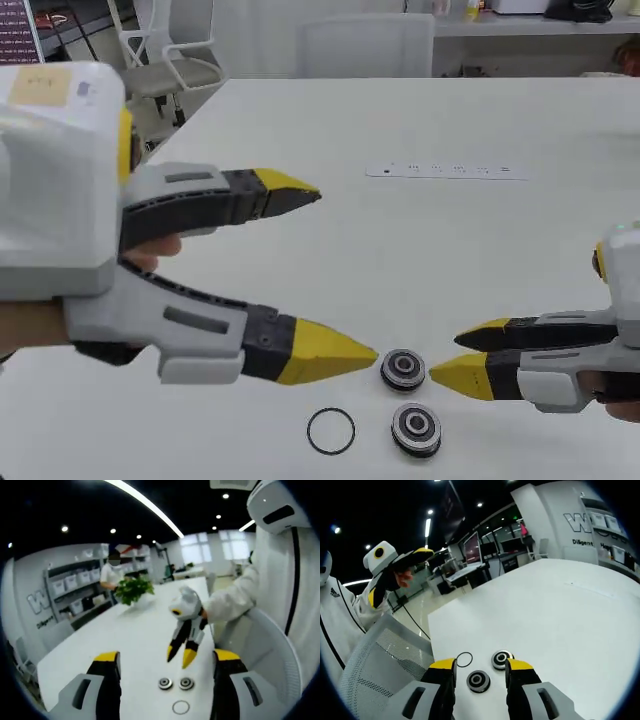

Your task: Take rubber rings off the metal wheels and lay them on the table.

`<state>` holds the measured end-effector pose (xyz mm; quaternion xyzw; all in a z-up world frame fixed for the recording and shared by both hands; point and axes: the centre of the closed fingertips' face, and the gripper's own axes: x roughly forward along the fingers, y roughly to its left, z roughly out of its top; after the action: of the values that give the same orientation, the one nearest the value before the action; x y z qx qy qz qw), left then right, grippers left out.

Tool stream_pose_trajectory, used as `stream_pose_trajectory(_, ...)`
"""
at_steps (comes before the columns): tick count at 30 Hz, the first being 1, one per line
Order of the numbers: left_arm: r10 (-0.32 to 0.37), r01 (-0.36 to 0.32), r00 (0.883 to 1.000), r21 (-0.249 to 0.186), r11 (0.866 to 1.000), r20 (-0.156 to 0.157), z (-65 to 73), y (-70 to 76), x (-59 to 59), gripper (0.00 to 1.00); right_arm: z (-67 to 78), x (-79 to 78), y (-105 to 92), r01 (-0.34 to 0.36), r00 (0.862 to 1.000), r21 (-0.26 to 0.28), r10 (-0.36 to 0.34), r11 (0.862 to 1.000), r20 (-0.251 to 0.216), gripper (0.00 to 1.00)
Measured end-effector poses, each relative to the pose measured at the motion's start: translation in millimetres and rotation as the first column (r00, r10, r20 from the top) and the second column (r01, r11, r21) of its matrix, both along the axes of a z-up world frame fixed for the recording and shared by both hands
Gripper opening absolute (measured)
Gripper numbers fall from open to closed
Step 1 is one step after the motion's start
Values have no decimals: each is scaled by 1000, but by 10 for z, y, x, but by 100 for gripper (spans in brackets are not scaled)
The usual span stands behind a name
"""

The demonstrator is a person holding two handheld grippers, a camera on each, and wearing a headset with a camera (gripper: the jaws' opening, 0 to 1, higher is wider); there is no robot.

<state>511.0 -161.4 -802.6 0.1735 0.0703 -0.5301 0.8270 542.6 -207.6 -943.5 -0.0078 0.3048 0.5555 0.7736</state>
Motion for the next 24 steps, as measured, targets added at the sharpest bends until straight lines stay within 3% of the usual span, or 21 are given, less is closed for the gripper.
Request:
stream_pose_trajectory(5, -54, 54, 998, -8, 998, 38, 31, -282, 145, 72, -154, -84, -18, -46, 999, -68, 45, 997, -18, 37)
stream_pose_trajectory(7, -72, 74, 996, -53, 996, 44, 28, -414, 192, 68, -203, -98, -22, -55, 998, -86, 54, 995, -16, 37)
stream_pose_trajectory(8, -83, 85, 996, -94, 992, 28, 14, -499, 210, 67, -230, -109, -23, -61, 998, -91, 60, 994, -20, 37)
stream_pose_trajectory(9, -84, 85, 996, -107, 991, 18, -14, -535, 229, 66, -249, -119, -25, -66, 998, -96, 64, 993, -25, 37)
stream_pose_trajectory(14, -86, 86, 996, -95, 992, 8, -309, -633, 318, 62, -350, -165, -29, -92, 995, -117, 87, 989, -46, 38)
stream_pose_trajectory(16, -87, 84, 996, -90, 992, -26, -468, -634, 310, 62, -375, -185, -29, -104, 994, -126, 99, 987, -46, 38)
stream_pose_trajectory(18, -91, 88, 994, -56, 995, -60, -672, -613, 277, 62, -387, -193, -30, -109, 993, -128, 104, 986, -49, 38)
stream_pose_trajectory(22, -82, 84, 992, 15, 996, -92, -990, -558, 256, 59, -423, -199, -31, -118, 992, -132, 112, 984, -52, 38)
stream_pose_trajectory(24, -85, 87, 988, 16, 996, -132, -1106, -568, 232, 57, -461, -214, -33, -126, 991, -144, 119, 981, -55, 37)
